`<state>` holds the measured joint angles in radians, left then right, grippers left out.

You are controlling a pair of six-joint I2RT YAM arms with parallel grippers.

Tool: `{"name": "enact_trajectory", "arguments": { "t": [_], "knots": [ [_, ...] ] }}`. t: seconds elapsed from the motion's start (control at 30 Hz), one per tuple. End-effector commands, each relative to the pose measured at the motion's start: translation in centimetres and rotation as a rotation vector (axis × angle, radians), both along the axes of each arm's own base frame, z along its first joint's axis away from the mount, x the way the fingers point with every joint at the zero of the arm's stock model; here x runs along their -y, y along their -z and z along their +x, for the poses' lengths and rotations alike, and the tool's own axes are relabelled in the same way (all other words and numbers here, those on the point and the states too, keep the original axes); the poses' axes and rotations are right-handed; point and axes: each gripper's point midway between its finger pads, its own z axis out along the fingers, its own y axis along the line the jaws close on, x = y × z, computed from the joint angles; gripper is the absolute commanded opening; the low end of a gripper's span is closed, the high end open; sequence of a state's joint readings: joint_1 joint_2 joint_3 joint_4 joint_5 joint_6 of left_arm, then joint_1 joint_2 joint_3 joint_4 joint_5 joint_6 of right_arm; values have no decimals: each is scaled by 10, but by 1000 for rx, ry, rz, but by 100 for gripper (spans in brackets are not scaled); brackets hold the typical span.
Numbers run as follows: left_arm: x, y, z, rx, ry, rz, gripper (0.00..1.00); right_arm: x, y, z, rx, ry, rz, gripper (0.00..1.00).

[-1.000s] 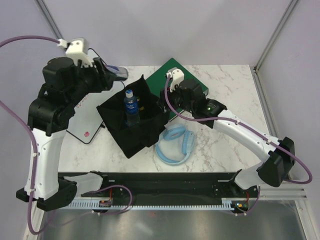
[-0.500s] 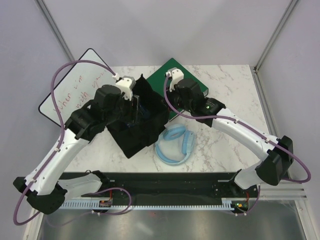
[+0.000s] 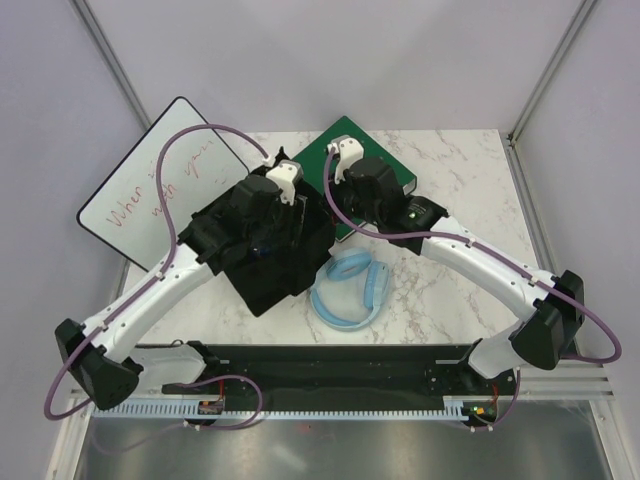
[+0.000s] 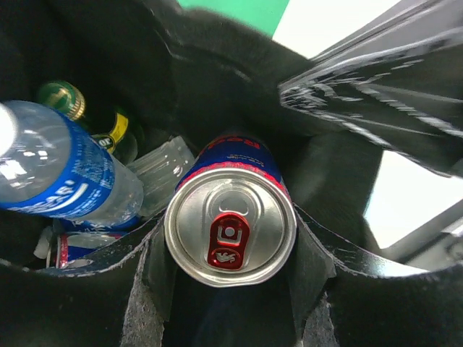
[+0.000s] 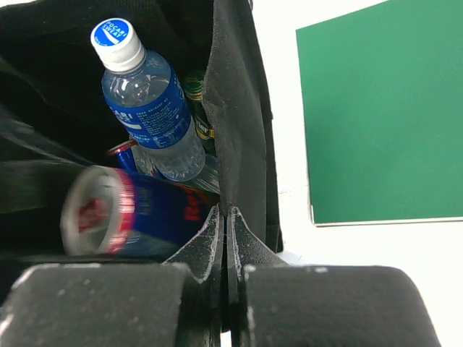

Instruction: Place the beverage into the canvas bag

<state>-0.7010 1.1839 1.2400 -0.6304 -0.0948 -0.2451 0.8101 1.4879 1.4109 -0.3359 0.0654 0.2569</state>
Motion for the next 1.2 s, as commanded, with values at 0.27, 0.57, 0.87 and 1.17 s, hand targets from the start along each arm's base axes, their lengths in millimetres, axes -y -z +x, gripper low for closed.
{"name": "enact_trajectory", "arguments": {
  "t": [0.27,0.57,0.87,1.17],
  "knots": [
    [14,30,26,31,-15,71,2,-12,-41,0,70,7,108,0],
    [23,69,24,-44,-23,128,2,-16,-44,-4,73,2,132,0],
    [16,99,22,-102,-90,173,3,-8,-39,-2,82,39,127,0],
    [-2,86,4,-135,-170,159,2,3,-27,8,87,122,93,0]
  ]
}}
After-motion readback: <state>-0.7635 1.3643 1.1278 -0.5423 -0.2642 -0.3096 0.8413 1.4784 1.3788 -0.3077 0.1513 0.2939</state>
